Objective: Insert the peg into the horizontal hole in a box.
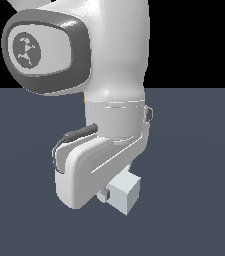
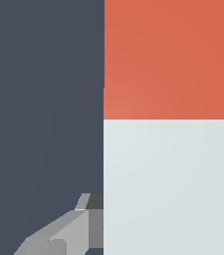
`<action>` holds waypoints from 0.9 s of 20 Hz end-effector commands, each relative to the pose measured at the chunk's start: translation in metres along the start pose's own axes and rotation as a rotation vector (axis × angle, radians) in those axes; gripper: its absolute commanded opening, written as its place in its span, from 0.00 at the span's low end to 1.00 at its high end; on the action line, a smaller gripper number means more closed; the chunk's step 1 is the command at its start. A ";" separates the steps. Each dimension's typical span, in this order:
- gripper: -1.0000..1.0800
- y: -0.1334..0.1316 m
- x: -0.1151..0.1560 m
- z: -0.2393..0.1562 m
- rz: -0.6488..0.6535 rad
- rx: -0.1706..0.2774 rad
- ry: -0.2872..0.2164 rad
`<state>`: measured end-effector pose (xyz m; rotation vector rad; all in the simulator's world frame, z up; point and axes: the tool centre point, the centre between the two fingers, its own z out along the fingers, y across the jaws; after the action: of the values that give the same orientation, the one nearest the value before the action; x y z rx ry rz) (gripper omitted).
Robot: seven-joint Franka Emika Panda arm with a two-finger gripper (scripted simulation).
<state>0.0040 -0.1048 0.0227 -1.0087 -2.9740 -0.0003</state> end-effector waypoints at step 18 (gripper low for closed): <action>0.00 0.000 0.014 -0.003 0.060 0.000 0.000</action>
<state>-0.0056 -0.0983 0.0234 -1.0756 -2.9475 0.0006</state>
